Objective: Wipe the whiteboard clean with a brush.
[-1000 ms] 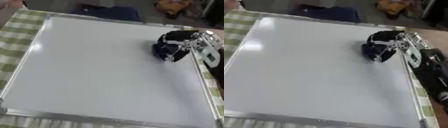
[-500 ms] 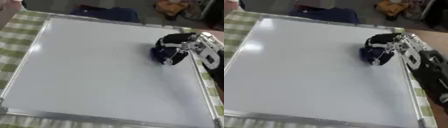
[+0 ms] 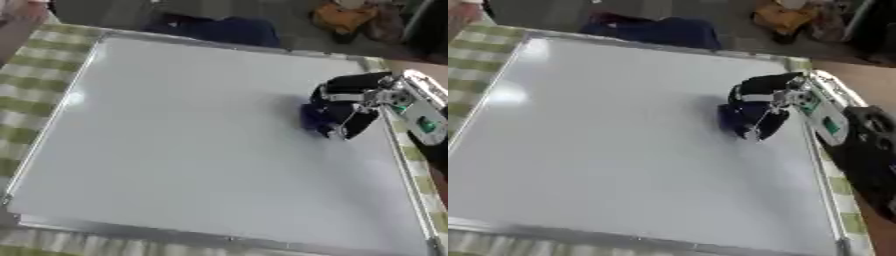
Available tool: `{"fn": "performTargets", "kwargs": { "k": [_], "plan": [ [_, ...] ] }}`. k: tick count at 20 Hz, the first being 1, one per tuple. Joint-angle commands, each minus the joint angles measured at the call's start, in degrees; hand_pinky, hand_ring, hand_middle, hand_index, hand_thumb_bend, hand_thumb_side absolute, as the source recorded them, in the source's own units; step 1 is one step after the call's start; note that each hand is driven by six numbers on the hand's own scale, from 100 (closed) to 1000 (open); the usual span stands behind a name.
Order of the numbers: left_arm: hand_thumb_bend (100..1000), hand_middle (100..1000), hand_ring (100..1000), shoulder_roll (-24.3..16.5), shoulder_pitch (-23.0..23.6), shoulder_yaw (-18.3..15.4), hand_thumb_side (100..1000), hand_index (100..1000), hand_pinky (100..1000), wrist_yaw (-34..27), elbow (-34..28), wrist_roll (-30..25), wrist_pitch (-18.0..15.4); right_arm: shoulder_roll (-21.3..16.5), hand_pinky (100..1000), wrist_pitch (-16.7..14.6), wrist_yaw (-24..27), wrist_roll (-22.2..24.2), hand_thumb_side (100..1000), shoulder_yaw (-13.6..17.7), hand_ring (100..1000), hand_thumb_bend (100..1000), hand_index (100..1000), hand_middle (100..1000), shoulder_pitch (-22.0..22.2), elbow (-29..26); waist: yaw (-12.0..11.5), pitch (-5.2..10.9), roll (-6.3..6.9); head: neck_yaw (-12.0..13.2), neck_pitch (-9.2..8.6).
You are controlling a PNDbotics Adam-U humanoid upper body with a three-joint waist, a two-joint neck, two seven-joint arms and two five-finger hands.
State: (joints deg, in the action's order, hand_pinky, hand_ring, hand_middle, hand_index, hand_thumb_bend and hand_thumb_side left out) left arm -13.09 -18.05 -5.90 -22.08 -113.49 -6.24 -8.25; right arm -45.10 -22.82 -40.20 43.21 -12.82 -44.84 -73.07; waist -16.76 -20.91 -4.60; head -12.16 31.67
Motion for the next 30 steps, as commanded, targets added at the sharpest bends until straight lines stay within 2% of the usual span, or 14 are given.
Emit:
{"fn": "performTargets", "kwargs": {
  "k": [1, 8, 9, 10, 11, 12, 18, 23, 30],
  "plan": [
    [132, 543, 549, -0.87, -0.23, -0.11, 1000, 401, 549, -0.27, -1.10, -0.03, 0.20, -1.75, 710, -3.23, 0.50, 4.73, 163, 0.12, 728, 100, 429, 384, -0.47, -0.80, -0.13, 1.16, 0.16, 0.18, -0.05],
    [130, 542, 548, -0.78, -0.31, -0.20, 1000, 399, 549, 0.00, -1.10, -0.19, 0.06, -1.35, 708, -1.38, -2.93, 2.27, 169, 1.24, 734, 100, 433, 389, -1.11, 1.42, -0.73, 0.27, 0.06, -0.12, -0.78],
    [130, 542, 548, -0.77, -0.34, -0.20, 1000, 399, 549, 0.04, -1.10, -0.23, 0.04, -1.28, 708, -1.19, -3.61, 1.76, 149, 1.34, 735, 100, 434, 391, -1.16, 1.85, -0.79, 0.14, 0.05, -0.15, -0.88],
    [130, 541, 547, -0.75, -0.36, -0.21, 1000, 399, 549, 0.09, -1.10, -0.27, 0.01, -1.21, 707, -0.92, -4.29, 1.27, 175, 1.53, 736, 100, 435, 396, -1.19, 2.42, -0.87, -0.02, 0.04, -0.17, -1.01],
    [123, 541, 547, -0.72, -0.37, -0.23, 1000, 398, 549, 0.15, -1.10, -0.29, -0.01, -1.14, 707, -0.65, -4.97, 0.77, 147, 1.76, 737, 100, 436, 403, -1.24, 3.08, -0.94, -0.16, 0.04, -0.18, -1.13],
    [129, 541, 547, -0.72, -0.38, -0.25, 1000, 398, 549, 0.21, -1.10, -0.31, -0.04, -1.08, 706, -0.34, -5.57, 0.33, 180, 2.04, 737, 100, 437, 409, -1.27, 3.81, -0.98, -0.32, 0.06, -0.20, -1.25],
    [127, 541, 545, -0.70, -0.48, -0.33, 1000, 397, 548, 0.50, -1.10, -0.41, -0.26, -0.90, 703, 0.80, -8.83, -1.91, 195, 3.50, 742, 100, 442, 436, -1.56, 7.66, -0.86, -1.14, 0.27, -0.40, -1.68],
    [127, 541, 545, -0.63, -0.45, -0.29, 1000, 396, 548, 0.67, -1.10, -0.58, -0.27, -0.94, 701, 1.72, -9.98, -3.58, 201, 4.45, 740, 100, 438, 438, -1.97, 9.10, -0.55, -1.50, 0.46, -0.37, -1.53],
    [127, 541, 545, -0.62, -0.50, -0.28, 1000, 396, 549, 0.66, -1.10, -0.63, -0.29, -1.25, 696, 4.76, -11.07, -5.88, 204, 5.63, 739, 100, 435, 435, -2.27, 10.57, -0.45, -1.50, 0.61, -0.30, -1.64]
  ]
}}
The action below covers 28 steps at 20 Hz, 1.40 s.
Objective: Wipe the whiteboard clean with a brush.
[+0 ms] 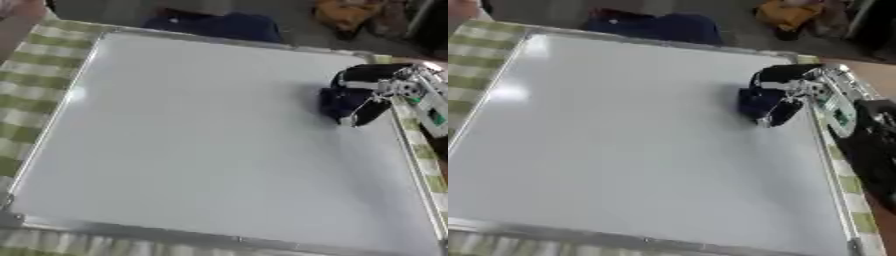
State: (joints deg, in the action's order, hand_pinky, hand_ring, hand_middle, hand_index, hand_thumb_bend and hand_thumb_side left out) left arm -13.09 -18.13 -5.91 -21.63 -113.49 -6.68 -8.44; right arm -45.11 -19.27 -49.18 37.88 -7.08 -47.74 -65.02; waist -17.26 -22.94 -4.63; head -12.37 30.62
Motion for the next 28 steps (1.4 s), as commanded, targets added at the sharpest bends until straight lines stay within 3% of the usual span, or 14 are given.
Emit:
{"fn": "performTargets", "kwargs": {
  "k": [1, 14, 22, 28],
  "plan": [
    [127, 541, 545, -0.61, -0.43, -0.27, 1000, 396, 549, 0.20, -1.10, -0.19, -0.10, -1.27, 696, 1.76, -2.56, -1.17, 204, 0.04, 740, 100, 435, 434, 0.62, 2.75, 0.06, 0.54, 0.65, -0.09, -0.61],
    [127, 542, 545, -0.58, -0.60, -0.21, 1000, 396, 551, 0.16, -1.10, -0.34, -0.04, -1.17, 679, 6.73, -4.42, -7.50, 201, 0.62, 719, 100, 413, 413, -0.19, 3.90, 0.12, 0.47, 0.66, 0.07, -0.73],
    [128, 542, 545, -0.55, -0.66, -0.18, 1000, 396, 551, 0.11, -1.10, -0.34, 0.09, -1.07, 676, 6.07, -3.77, -6.96, 201, 0.17, 716, 100, 412, 411, -0.20, 3.49, 0.22, 0.55, 0.58, 0.14, -0.63],
    [129, 543, 547, -0.66, -0.61, -0.15, 1000, 397, 552, -0.02, -1.10, -0.23, 0.29, -0.98, 658, 2.81, 0.10, -2.87, 202, -1.59, 698, 100, 400, 401, 0.02, 1.59, 0.32, 1.25, 0.41, 0.20, -0.28]
  ]
}}
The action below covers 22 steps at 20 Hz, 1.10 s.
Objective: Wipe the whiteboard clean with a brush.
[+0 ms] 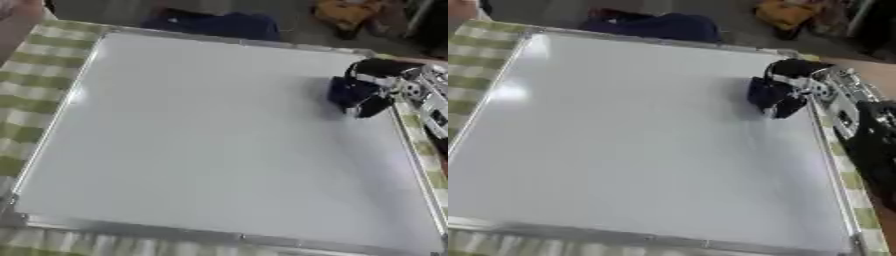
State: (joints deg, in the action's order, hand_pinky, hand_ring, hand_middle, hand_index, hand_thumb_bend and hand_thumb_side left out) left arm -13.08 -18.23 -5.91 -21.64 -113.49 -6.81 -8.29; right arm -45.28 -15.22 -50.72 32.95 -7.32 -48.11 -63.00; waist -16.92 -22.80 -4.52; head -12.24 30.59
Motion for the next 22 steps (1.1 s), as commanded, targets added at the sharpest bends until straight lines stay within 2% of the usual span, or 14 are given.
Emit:
{"fn": "performTargets", "kwargs": {
  "k": [1, 10, 22],
  "plan": [
    [130, 543, 547, -0.68, -0.51, -0.16, 1000, 398, 552, -0.04, -1.10, -0.07, 0.17, -0.87, 653, -1.58, 2.31, 2.91, 202, -1.47, 696, 100, 401, 400, 0.42, -0.67, -0.04, 1.20, 0.27, 0.08, -0.21],
    [131, 544, 548, -0.71, -0.47, -0.14, 1000, 399, 553, -0.19, -1.10, 0.11, 0.59, -1.12, 637, -2.92, 6.20, 9.14, 203, -2.40, 693, 100, 405, 400, 0.66, -2.19, -0.21, 1.98, -0.10, 0.02, 0.37],
    [133, 544, 550, -0.70, -0.19, -0.20, 1000, 401, 554, -0.44, -1.10, 0.53, 1.02, -1.94, 624, -4.79, 8.19, 11.91, 203, -5.01, 690, 100, 408, 398, 2.04, -6.66, -0.24, 3.33, -0.37, 0.22, 0.85]
  ]
}}
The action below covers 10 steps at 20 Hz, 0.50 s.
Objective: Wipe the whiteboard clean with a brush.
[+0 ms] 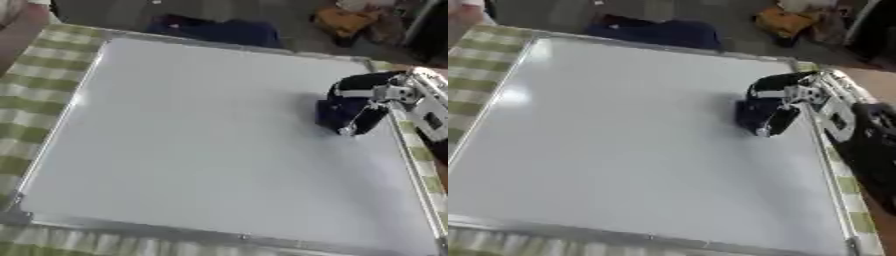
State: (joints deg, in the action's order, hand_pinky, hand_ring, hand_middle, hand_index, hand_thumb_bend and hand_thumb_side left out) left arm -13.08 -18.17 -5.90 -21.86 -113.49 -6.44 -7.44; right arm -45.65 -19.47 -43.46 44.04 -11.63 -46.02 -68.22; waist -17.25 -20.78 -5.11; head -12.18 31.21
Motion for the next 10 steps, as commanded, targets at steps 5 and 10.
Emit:
{"fn": "performTargets", "kwargs": {
  "k": [5, 10],
  "plan": [
    [134, 545, 550, -0.71, -0.18, -0.13, 1000, 401, 554, -0.35, -1.10, 0.28, 0.37, -1.85, 615, -1.10, 2.79, 2.35, 203, -1.64, 683, 100, 405, 394, 0.32, -3.27, 0.32, 1.91, 0.17, 0.26, 0.45],
    [135, 545, 551, -0.67, -0.14, -0.09, 1000, 402, 554, -0.50, -1.10, 0.43, 0.53, -2.07, 612, -0.89, 4.40, 3.75, 203, -2.12, 681, 100, 404, 393, 0.71, -4.25, 0.67, 2.39, 0.25, 0.31, 0.54]
  ]
}}
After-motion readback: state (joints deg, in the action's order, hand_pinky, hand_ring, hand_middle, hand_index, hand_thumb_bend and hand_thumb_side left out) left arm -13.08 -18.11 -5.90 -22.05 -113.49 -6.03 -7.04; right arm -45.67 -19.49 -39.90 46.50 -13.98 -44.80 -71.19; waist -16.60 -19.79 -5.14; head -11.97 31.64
